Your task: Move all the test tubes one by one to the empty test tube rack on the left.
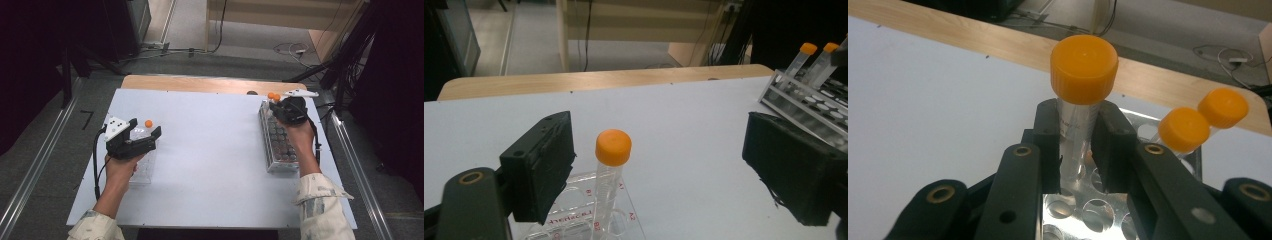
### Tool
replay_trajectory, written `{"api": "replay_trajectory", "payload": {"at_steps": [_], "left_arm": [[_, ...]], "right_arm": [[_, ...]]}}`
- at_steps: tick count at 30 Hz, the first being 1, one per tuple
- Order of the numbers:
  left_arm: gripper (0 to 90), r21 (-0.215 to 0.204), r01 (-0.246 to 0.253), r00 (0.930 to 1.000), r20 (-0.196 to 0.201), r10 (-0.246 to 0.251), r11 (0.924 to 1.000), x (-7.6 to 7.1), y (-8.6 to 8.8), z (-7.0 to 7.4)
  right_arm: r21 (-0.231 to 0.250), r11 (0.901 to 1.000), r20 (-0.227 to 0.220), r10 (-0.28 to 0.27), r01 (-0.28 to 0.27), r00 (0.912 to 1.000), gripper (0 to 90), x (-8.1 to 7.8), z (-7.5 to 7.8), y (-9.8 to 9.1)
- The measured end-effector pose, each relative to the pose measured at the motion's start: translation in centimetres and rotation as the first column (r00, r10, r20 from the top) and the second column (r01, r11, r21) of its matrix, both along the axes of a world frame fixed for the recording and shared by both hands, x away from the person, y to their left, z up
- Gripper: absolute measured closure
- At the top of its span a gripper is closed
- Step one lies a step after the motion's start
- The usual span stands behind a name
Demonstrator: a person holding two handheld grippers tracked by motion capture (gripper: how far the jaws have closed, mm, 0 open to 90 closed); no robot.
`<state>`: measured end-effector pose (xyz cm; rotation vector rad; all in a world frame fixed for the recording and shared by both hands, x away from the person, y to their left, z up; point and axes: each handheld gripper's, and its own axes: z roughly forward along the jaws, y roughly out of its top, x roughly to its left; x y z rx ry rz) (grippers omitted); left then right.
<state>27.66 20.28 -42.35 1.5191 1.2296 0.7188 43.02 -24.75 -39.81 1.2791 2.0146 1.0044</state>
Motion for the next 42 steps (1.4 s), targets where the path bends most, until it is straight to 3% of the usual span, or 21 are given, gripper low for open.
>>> {"api": "replay_trajectory", "payload": {"at_steps": [5,13,22,26,28,29,33,42], "left_arm": [[10.1,0.046,-0.005,0.9999,0.009,0.005,0.9989,-0.2,-0.4,0.1],[10.1,0.059,-0.011,0.9999,-0.002,0.011,0.9982,-0.1,-0.3,0.1],[10.2,0.051,-0.007,0.9999,0.008,0.007,0.9987,-0.1,-0.4,0.1],[10.2,0.049,-0.005,0.9999,0.009,0.005,0.9988,-0.2,-0.4,0.2],[10.2,0.050,-0.003,1.0000,0.009,0.003,0.9987,-0.2,-0.4,0.2],[10.4,0.051,-0.002,0.9999,0.010,0.002,0.9987,-0.2,-0.4,0.2],[10.4,0.045,-0.004,0.9999,0.015,0.003,0.9990,-0.3,-0.3,0.2],[10.5,0.037,0.005,0.9998,0.018,-0.006,0.9993,-0.4,-0.3,0.3]], "right_arm": [[0.006,1.0000,0.020,0.006,-0.006,0.9998,72.2,-0.5,1.2,0.0],[0.009,0.9999,0.031,0.010,-0.010,0.9995,72.2,-1.4,2.5,0.0],[0.010,0.9942,0.034,0.107,-0.107,0.9937,72.2,-2.9,3.5,2.1],[0.001,0.9834,0.028,0.181,-0.182,0.9830,72.2,-3.6,3.3,4.3],[0.000,0.9810,0.028,0.194,-0.194,0.9806,72.2,-3.7,3.3,4.7],[0.000,0.9747,0.028,0.223,-0.224,0.9743,72.2,-4.0,3.2,5.7],[0.005,0.9669,0.025,0.255,-0.255,0.9666,72.2,-4.5,2.9,7.0],[0.022,0.9376,0.007,0.347,-0.347,0.9379,72.2,-5.5,1.6,10.7]]}}
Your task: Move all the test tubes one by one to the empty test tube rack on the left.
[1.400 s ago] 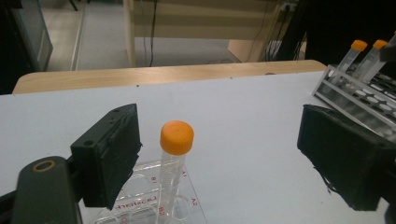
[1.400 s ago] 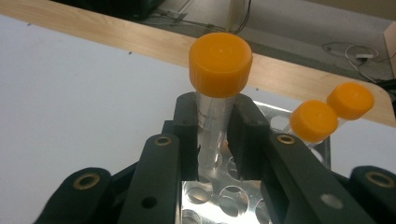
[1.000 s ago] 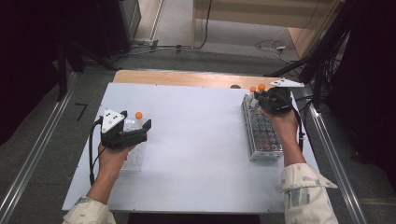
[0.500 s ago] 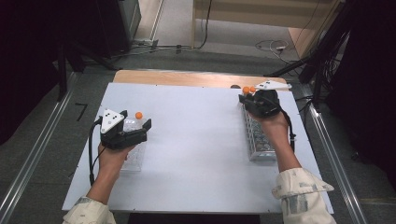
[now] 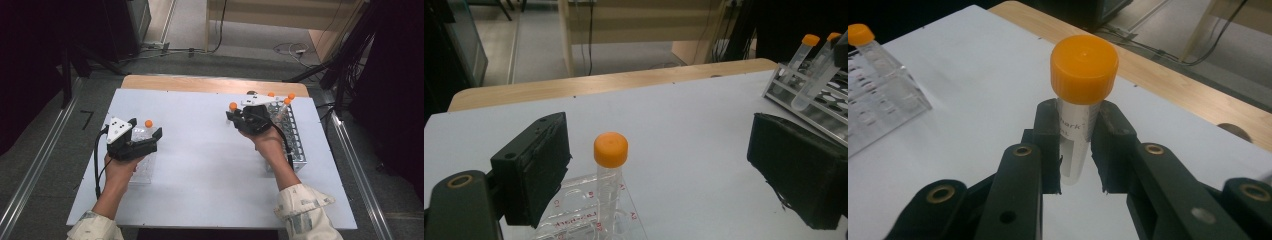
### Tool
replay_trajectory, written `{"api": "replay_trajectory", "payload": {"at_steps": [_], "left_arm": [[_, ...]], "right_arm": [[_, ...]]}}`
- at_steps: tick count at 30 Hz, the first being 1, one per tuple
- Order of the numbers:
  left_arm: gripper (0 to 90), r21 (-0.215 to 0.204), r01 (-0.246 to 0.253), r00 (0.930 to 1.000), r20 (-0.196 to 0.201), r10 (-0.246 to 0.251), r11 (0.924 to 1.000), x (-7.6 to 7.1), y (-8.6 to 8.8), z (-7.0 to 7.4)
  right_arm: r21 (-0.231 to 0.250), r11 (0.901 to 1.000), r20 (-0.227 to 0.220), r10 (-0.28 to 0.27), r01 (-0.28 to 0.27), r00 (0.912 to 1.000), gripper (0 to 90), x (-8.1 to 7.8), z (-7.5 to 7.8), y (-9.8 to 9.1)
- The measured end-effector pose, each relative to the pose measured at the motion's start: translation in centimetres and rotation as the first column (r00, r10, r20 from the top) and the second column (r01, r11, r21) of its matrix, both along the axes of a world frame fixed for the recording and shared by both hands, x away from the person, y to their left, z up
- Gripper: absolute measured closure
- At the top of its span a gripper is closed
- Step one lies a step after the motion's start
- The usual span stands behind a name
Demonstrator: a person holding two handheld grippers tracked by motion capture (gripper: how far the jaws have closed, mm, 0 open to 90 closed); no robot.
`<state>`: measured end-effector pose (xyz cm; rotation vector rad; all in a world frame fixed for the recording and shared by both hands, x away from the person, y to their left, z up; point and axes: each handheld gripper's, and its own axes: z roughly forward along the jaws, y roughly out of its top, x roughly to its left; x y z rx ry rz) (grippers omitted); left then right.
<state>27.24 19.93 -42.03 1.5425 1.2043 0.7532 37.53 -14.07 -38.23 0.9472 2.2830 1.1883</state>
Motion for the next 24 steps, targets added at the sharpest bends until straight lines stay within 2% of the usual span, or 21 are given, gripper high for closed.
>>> {"api": "replay_trajectory", "payload": {"at_steps": [16,24], "left_arm": [[12.0,-0.005,0.013,0.9999,0.006,-0.013,0.9999,-0.1,0.0,0.1],[12.0,-0.015,0.027,0.9996,0.006,-0.027,0.9995,-0.2,-0.4,0.2]], "right_arm": [[0.017,0.9951,-0.041,0.098,-0.097,0.9943,72.2,-1.4,-1.6,3.7],[0.016,0.9920,-0.051,0.126,-0.125,0.9907,72.2,-1.8,-2.1,4.8]]}}
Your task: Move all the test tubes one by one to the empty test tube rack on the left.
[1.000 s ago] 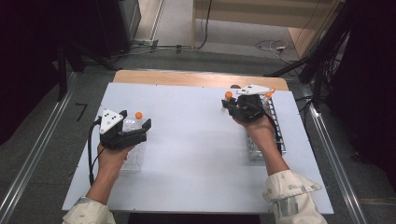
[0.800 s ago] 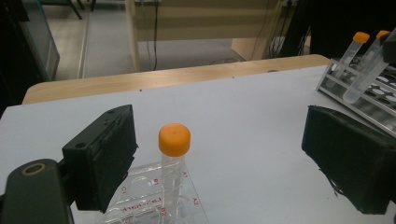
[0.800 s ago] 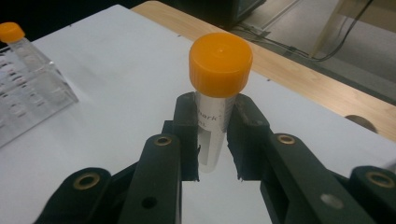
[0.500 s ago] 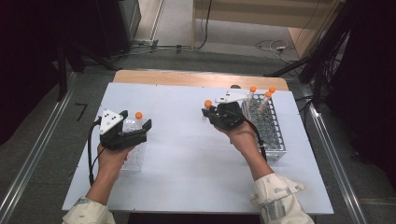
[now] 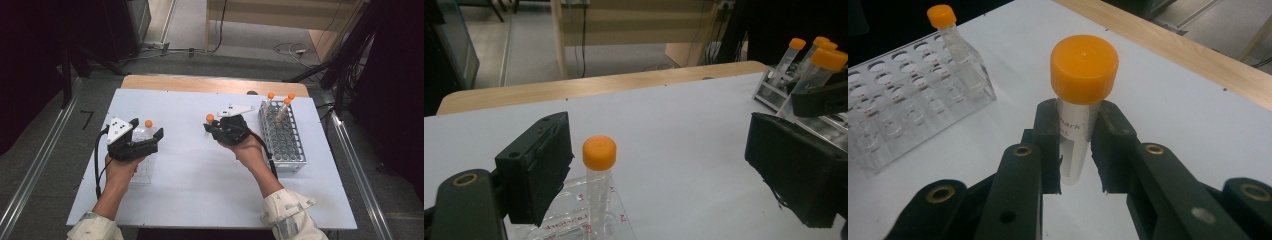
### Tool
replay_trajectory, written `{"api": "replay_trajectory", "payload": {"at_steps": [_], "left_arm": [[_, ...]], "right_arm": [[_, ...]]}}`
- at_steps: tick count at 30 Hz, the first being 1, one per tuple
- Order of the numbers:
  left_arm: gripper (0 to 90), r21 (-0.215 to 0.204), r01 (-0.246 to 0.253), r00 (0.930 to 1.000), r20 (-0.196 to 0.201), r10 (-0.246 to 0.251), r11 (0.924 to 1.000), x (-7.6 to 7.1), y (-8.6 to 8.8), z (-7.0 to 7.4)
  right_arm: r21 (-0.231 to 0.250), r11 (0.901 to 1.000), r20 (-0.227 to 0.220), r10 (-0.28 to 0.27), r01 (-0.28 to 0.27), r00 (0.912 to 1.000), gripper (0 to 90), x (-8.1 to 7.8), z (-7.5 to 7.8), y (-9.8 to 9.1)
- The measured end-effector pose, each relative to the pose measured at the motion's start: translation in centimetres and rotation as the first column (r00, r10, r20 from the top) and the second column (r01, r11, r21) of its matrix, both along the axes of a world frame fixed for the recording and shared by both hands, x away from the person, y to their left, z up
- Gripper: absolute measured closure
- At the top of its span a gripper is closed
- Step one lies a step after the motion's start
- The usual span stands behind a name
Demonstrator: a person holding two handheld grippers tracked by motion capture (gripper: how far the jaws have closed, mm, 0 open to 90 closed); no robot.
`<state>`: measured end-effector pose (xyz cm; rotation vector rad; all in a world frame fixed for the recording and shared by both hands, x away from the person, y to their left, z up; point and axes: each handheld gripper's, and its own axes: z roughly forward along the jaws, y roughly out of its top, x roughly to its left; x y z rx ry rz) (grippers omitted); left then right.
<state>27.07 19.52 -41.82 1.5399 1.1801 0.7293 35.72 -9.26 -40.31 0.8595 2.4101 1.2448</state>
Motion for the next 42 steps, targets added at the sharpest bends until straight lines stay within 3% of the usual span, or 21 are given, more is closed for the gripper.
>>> {"api": "replay_trajectory", "payload": {"at_steps": [13,22,31,36,42], "left_arm": [[13.5,0.020,0.052,0.9985,-0.020,-0.051,0.9985,0.1,-1.6,-0.2],[19.4,0.016,0.103,0.9947,0.003,-0.103,0.9945,-0.1,-3.0,0.0],[36.8,0.057,0.157,0.9871,0.020,-0.159,0.9859,-0.4,-4.1,-0.1],[54.7,0.064,0.184,0.9822,0.024,-0.186,0.9808,-0.5,-4.4,-0.1],[63.5,0.069,0.190,0.9812,0.021,-0.192,0.9794,-0.5,-4.5,-0.2]], "right_arm": [[-0.033,0.9956,-0.023,0.087,-0.088,0.9959,72.2,-0.9,-1.1,4.0],[-0.056,0.9872,-0.037,0.147,-0.149,0.9884,72.1,-1.9,-1.5,6.4],[-0.062,0.9776,-0.040,0.199,-0.201,0.9792,72.1,-2.6,-1.3,7.8],[-0.060,0.9756,-0.053,0.208,-0.211,0.9767,72.1,-2.9,-1.4,8.1],[-0.055,0.9740,-0.054,0.217,-0.220,0.9747,72.1,-3.0,-1.4,8.2]]}}
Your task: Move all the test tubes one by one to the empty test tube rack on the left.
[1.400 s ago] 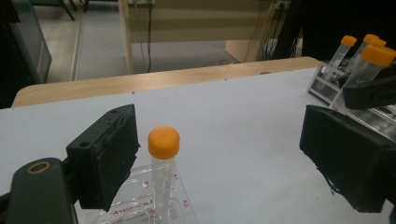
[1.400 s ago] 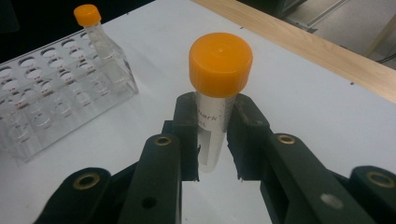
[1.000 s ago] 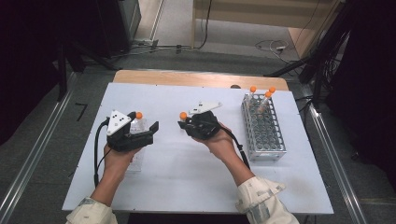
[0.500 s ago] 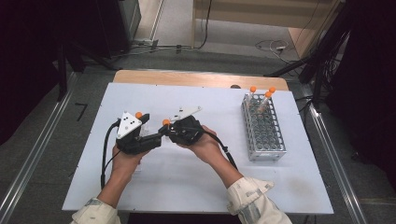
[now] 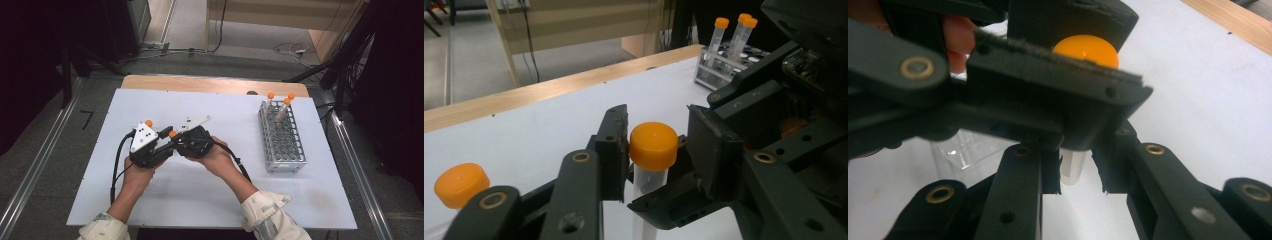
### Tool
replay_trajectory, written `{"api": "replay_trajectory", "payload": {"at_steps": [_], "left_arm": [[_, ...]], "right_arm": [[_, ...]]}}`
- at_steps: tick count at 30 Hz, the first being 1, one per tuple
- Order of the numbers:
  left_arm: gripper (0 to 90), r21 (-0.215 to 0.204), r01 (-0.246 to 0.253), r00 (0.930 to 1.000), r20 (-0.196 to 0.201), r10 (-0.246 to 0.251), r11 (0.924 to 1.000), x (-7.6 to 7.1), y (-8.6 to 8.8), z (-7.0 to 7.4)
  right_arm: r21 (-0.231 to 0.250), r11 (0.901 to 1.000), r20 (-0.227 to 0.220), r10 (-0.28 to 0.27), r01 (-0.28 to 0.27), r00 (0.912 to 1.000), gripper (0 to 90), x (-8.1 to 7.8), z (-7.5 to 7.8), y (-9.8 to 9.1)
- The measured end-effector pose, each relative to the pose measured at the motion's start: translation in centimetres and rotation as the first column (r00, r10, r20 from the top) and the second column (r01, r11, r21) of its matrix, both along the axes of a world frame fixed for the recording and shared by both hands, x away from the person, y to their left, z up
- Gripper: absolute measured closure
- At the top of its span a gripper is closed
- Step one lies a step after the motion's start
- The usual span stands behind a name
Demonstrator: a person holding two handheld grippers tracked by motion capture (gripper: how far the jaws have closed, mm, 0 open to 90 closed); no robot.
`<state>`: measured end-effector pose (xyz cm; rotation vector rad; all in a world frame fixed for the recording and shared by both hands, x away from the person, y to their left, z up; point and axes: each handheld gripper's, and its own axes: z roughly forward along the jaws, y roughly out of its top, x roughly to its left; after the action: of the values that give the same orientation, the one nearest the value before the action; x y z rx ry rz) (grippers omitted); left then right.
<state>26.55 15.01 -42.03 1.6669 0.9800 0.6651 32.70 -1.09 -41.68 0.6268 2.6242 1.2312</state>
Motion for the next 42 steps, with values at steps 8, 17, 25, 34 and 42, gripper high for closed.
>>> {"api": "replay_trajectory", "payload": {"at_steps": [8,17,25,34,42], "left_arm": [[69.7,-0.008,0.001,0.9999,-0.010,-0.001,1.0000,0.1,0.2,0.0],[69.9,-0.039,-0.016,0.9998,-0.012,0.016,0.9991,0.1,1.4,0.7],[69.9,-0.082,-0.061,0.9981,0.008,0.062,0.9948,0.0,3.3,1.7],[69.8,-0.097,-0.097,0.9944,0.033,0.100,0.9906,-0.2,4.5,2.7],[69.8,-0.093,-0.155,0.9856,0.053,0.160,0.9835,-0.1,5.8,3.0]], "right_arm": [[0.002,1.0000,-0.008,0.004,-0.004,1.0000,71.5,0.0,0.0,0.0],[0.010,0.9999,-0.009,-0.007,0.007,0.9999,35.0,0.3,-0.3,-0.4],[0.039,0.9973,0.003,-0.062,0.062,0.9981,20.1,0.9,-1.0,-1.3],[0.044,0.9930,0.002,-0.110,0.110,0.9939,13.6,1.1,-0.9,-1.7],[0.045,0.9914,0.003,-0.123,0.123,0.9924,13.7,1.2,-1.1,-2.2]]}}
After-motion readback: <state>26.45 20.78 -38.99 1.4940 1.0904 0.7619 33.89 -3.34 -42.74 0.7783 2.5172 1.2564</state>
